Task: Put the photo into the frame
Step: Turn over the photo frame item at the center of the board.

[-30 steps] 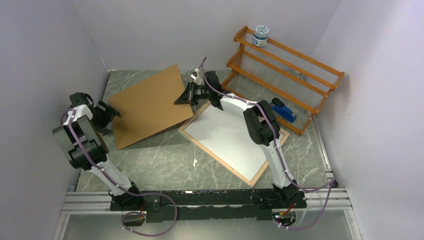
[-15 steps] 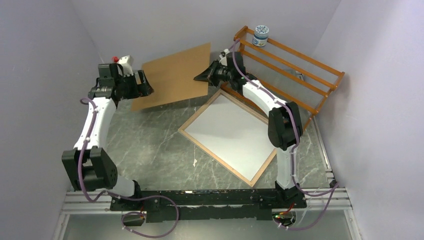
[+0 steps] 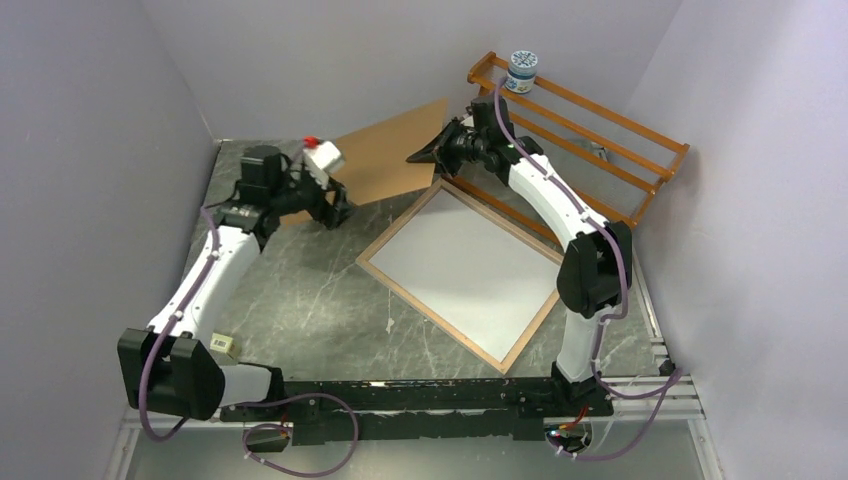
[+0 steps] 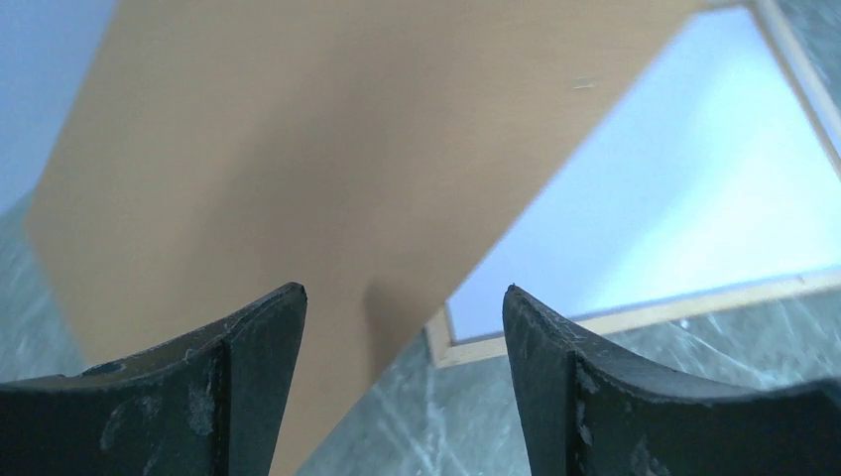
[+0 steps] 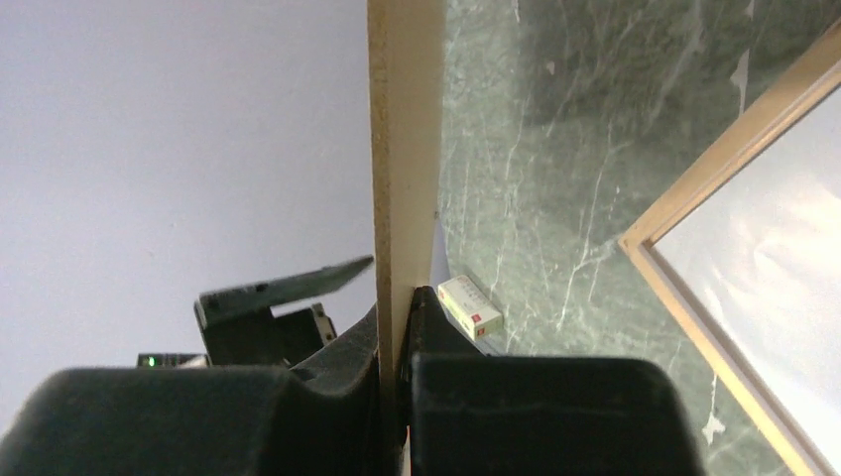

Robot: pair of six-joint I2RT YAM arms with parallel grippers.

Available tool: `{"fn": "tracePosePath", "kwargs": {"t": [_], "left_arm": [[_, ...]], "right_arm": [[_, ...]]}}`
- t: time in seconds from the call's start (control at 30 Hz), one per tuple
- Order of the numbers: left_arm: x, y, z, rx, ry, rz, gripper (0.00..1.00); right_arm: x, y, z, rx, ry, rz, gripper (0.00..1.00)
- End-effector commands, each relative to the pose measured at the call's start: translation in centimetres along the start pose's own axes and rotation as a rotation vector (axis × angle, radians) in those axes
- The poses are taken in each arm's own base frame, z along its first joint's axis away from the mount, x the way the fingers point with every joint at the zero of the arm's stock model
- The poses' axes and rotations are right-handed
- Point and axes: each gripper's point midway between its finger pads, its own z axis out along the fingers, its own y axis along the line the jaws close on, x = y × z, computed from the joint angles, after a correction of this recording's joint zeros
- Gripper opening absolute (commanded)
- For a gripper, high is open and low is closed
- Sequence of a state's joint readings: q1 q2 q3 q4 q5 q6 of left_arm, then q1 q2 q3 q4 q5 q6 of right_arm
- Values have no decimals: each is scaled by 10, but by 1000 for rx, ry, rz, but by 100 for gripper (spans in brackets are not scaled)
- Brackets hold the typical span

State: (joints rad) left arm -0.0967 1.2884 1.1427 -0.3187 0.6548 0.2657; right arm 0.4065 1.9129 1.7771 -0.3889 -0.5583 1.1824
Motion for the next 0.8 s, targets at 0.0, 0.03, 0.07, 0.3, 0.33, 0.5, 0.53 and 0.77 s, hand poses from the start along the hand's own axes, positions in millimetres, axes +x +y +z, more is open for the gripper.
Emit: {"fn": "tracePosePath", "kwargs": {"t": [0.0, 0.03, 0.07, 0.3, 0.33, 0.5, 0.53, 0.77], "left_arm": [[-25, -49, 3, 125, -74, 310, 78], [-23, -51, 6, 116, -71, 335, 78], [-21, -53, 9, 104, -72, 363, 78], [-33, -39, 32, -193, -131, 630, 62], [-29, -38, 36, -221, -123, 669, 59], [-37, -24, 42, -378, -110, 730, 40], [-38, -23, 43, -384, -94, 727, 36], [-47, -23, 49, -425, -87, 720, 3]], "right_arm": [[12, 69, -49, -153, -12, -48, 0], [14, 71, -52, -155, -12, -41, 0], [15, 72, -54, -158, -13, -34, 0], [25, 78, -69, -143, -13, 11, 0], [25, 79, -71, -146, -14, 19, 0], [27, 84, -77, -149, -23, 27, 0], [28, 84, -76, -153, -20, 31, 0], [32, 98, -73, -195, 8, 30, 17]]}}
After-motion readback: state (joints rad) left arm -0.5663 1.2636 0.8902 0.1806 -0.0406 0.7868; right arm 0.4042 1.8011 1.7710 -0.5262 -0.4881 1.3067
